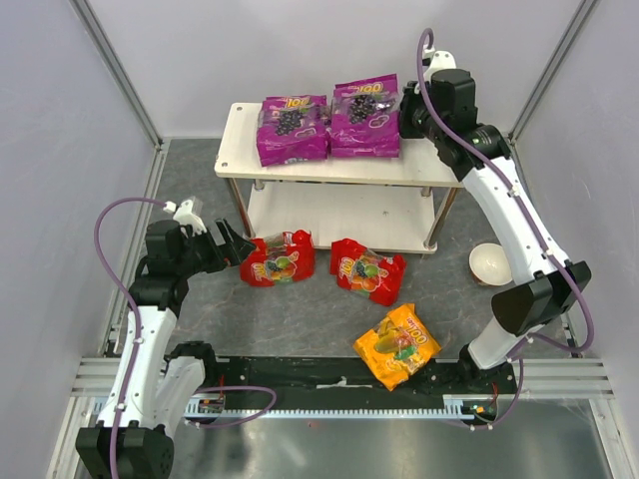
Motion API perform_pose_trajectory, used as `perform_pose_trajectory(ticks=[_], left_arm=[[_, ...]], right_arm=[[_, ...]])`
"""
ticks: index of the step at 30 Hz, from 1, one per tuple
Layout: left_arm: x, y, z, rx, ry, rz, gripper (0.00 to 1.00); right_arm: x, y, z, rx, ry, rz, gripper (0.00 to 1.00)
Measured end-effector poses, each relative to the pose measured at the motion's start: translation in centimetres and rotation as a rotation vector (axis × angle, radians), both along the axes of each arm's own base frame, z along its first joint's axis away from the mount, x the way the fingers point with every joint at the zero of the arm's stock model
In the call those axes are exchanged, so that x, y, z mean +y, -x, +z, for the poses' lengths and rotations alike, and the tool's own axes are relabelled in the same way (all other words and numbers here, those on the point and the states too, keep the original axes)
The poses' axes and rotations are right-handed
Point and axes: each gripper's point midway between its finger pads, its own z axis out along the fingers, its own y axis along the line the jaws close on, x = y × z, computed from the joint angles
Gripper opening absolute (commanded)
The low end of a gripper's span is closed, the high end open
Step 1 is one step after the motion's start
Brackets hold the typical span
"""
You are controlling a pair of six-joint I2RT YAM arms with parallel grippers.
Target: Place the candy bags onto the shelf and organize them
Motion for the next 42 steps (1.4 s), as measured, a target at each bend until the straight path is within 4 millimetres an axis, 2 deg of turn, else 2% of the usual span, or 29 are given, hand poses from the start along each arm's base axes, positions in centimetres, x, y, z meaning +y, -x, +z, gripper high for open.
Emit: perform_pose_trajectory(ticks=[11,23,28,30,37,42], left_arm=[[0.0,0.0,0.0,0.000,0.000,0.000,0.99],[0.0,0.0,0.0,0.001,0.000,0.000,0.99],[0.0,0.0,0.0,0.001,0.000,0.000,0.99],[0.0,0.0,0.0,0.001,0.000,0.000,0.99],[0.0,0.0,0.0,0.000,0.000,0.000,0.99],[0.0,0.0,0.0,0.000,0.000,0.000,0.99]], right_arm=[[1.7,-0.2,-0.2,0.002,-0.020,0.071,0.00],[4.2,0.6,0.1,-0.005,-0.023,0.124,0.01],[4.3,0.7,0.1,-0.006,-0.020,0.122,0.07],[4.2,0.6,0.0,-0.008,-0.016,0.117,0.14],[2.6,0.0,0.1,-0.018,0.006,0.047,0.20],[-1.1,0.2,0.9,-0.035,0.008,-0.039,0.26]])
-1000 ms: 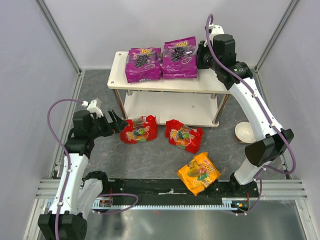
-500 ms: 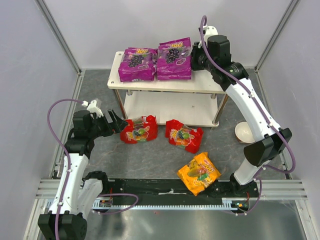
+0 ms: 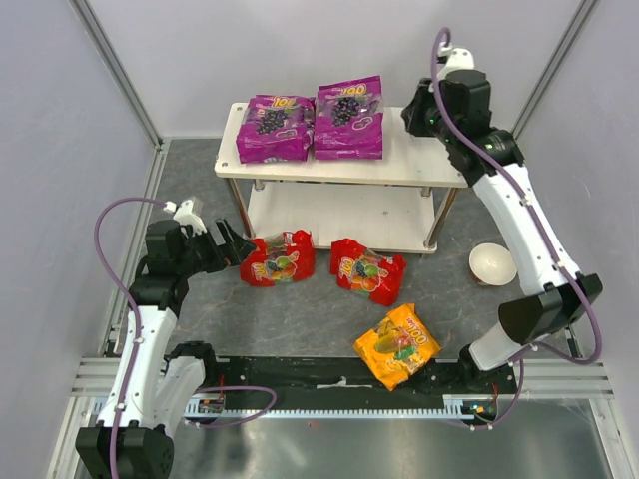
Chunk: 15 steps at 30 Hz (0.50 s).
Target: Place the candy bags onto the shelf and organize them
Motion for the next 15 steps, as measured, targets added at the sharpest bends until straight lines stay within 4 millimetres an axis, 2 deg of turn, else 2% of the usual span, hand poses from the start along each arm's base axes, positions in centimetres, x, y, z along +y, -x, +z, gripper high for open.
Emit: perform_pose_trajectory(ticks=[4,9,12,15], left_arm=[[0.0,0.0,0.0,0.000,0.000,0.000,0.99],[0.0,0.0,0.0,0.000,0.000,0.000,0.99],[0.0,0.0,0.0,0.000,0.000,0.000,0.99],[0.0,0.0,0.0,0.000,0.000,0.000,0.99]], right_arm=[[-3.5,1.6,2.4,-0.057,-0.002,-0.082,0.33],[-5.5,6.2,6.3,-0.163,-0.021,-0.104,0.40],[-6.1,9.8,7.1,-0.199,-0.040,-0.079,0.43],[-5.9,12.9,6.0,-0.199,-0.061,-0.020,0.45]])
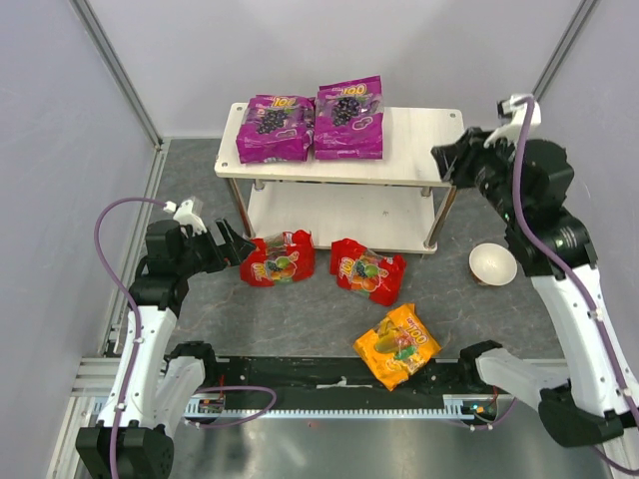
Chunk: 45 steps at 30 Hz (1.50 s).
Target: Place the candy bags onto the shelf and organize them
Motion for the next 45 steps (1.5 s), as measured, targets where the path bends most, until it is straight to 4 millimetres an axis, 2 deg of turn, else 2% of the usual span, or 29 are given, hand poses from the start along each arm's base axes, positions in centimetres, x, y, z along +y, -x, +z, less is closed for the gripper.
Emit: perform_pose_trajectory(ticks=[4,8,16,18,22,24,38,45], left_arm=[[0.0,0.0,0.0,0.000,0.002,-0.003,0.99],[0.0,0.0,0.0,0.000,0.002,-0.003,0.99],[0.0,0.0,0.0,0.001,0.002,-0.003,0.99],[0.0,0.0,0.0,0.002,0.002,-0.003,0.98],[0.0,0.0,-0.1,0.003,0.002,-0.003,0.99],[0.0,0.0,-0.1,0.004,0.002,-0.003,0.99],[0.0,0.0,-0.2,0.006,0.002,-0.002,0.99],[0.0,0.0,-0.2,0.007,0.002,-0.002,0.99]], right_arm=[[1.1,3.4,-4.1,0.062,-0.020,0.110,0.47],[1.6,5.9,-7.8,0.130,-0.032,0.171,0.48],[1.5,11.8,-11.2,0.154,-0.096,0.250,0.47],[1.4,12.2,-12.6,0.183,-0.102,0.247,0.47],[0.9,12.6,-17.1,0.312,-0.087,0.210,0.46],[0.5,12.8,-18.0,0.349,-0.076,0.187,0.46],[0.4,11.3,-18.8,0.385,-0.086,0.123,0.45],[2.7,10.8,-19.5,0.407,-0.066,0.156,0.44]])
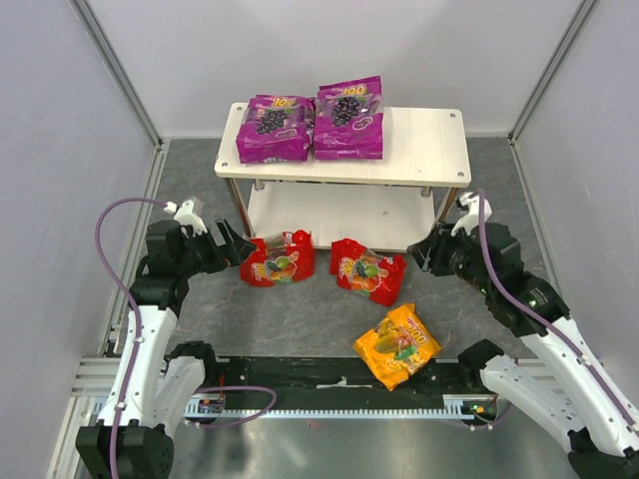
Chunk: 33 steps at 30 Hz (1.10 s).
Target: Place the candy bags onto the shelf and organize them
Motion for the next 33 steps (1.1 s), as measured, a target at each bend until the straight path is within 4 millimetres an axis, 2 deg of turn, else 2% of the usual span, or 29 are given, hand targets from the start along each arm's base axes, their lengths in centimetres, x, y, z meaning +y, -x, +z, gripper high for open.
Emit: perform_pose_trajectory(ticks=[7,11,13,15,20,21,24,28,33], left_arm=[[0.0,0.0,-0.1,0.004,0.000,0.000,0.99],[0.0,0.0,-0.1,0.003,0.000,0.000,0.99],[0.0,0.0,-0.1,0.003,0.000,0.000,0.99],[0.0,0.0,-0.1,0.003,0.000,0.000,0.99],[0.0,0.0,-0.1,0.003,0.000,0.000,0.99],[0.0,0.0,-0.1,0.003,0.000,0.000,0.99],[0.0,0.0,-0.1,0.003,0.000,0.000,0.99],[0.0,0.0,-0.1,0.003,0.000,0.000,0.99],[0.0,0.0,-0.1,0.003,0.000,0.000,0.99]], right_arm=[[4.4,1.3,-2.9,0.046,0.089,0.089,0.46],[7.2,2.8,-5.5,0.088,0.191,0.163,0.50],[7.7,3.5,-6.6,0.108,0.216,0.177,0.54],[7.5,4.3,-7.6,0.140,0.231,0.174,0.61],[5.8,6.0,-9.7,0.226,0.236,0.133,0.69],[5.5,6.3,-10.0,0.248,0.239,0.121,0.76],[4.7,7.1,-11.0,0.313,0.253,0.076,0.87],[3.5,7.8,-12.5,0.385,0.268,0.007,0.91],[1.7,8.6,-15.5,0.440,0.284,-0.080,0.94]])
